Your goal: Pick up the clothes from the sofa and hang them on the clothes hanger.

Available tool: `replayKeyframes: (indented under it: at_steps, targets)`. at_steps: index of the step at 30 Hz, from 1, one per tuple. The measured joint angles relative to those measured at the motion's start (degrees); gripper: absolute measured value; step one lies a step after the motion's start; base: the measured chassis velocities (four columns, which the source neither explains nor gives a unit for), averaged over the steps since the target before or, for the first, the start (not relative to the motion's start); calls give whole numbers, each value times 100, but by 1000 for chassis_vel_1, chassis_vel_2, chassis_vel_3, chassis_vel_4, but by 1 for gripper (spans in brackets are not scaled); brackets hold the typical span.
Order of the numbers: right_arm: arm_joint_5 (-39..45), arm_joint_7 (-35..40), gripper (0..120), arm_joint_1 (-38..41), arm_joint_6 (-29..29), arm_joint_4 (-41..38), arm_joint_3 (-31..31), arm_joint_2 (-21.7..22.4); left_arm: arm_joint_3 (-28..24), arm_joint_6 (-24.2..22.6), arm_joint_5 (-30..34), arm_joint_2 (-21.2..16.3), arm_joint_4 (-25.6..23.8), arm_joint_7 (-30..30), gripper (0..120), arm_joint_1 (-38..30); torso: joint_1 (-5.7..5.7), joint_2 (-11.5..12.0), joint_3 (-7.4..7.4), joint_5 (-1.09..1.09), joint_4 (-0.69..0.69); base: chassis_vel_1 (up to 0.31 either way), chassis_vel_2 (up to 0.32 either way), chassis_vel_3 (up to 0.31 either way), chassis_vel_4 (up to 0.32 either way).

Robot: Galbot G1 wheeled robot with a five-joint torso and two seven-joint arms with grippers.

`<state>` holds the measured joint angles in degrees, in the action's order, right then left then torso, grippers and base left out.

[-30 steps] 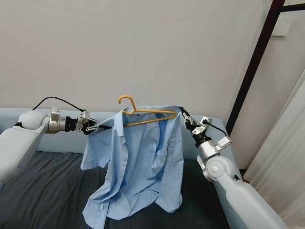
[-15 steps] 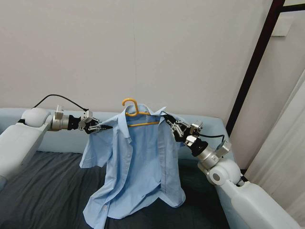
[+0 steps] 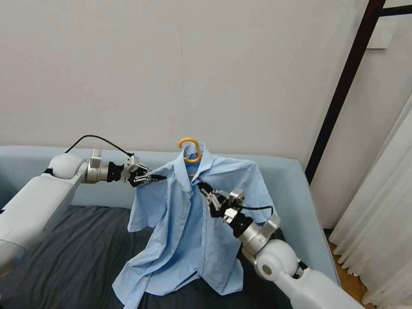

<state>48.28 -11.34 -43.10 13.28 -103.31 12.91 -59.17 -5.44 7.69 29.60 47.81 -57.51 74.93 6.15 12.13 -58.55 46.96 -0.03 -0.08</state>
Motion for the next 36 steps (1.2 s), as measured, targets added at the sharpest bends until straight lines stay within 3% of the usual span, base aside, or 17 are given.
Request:
replayKeyframes:
  at_steps: [10,14,19,21,23,24,26,28,31,36]
  targets:
    - [-706,292,0,-16,23,132,87,95,-186,-6,60,-32,101,130,2,-268,0,0,0,0,1,0,0,0,0]
    - [-909,382,14,-48,22,126,-8,178,-229,-17,69,-56,129,198,2,-343,0,0,0,0,2,0,0,0,0]
    - [-1344,372,32,-109,-11,-71,-245,585,-269,-11,65,-83,276,330,2,-467,0,0,0,0,2,0,0,0,0]
    - [-1322,153,38,-172,-41,-270,-397,898,-278,4,51,-105,321,405,2,-514,0,0,0,1,1,0,0,0,0]
    - [-1022,-713,48,-265,-36,-466,-692,1340,-286,10,39,-127,346,480,2,-559,0,0,0,0,0,0,0,0,0]
    - [-1022,-713,48,-265,-36,-466,-692,1340,-286,10,39,-127,346,480,2,-559,0,0,0,0,0,0,0,0,0]
    - [-838,-1833,57,-248,22,-473,-1058,1673,-308,11,-13,-136,371,604,2,-620,0,0,0,0,-1,0,0,0,0]
    - [-656,-2467,66,-118,33,-417,-1283,1859,-347,11,-44,-135,384,697,2,-687,0,0,0,0,0,0,0,0,0]
    - [-207,-2764,75,14,0,-449,-1456,2027,-394,8,-49,-110,393,743,2,-774,0,0,0,0,2,0,0,0,0]
    - [850,-2602,94,228,-192,-661,-1636,2211,-443,8,-68,-72,408,775,2,-897,0,0,0,0,1,0,0,0,0]
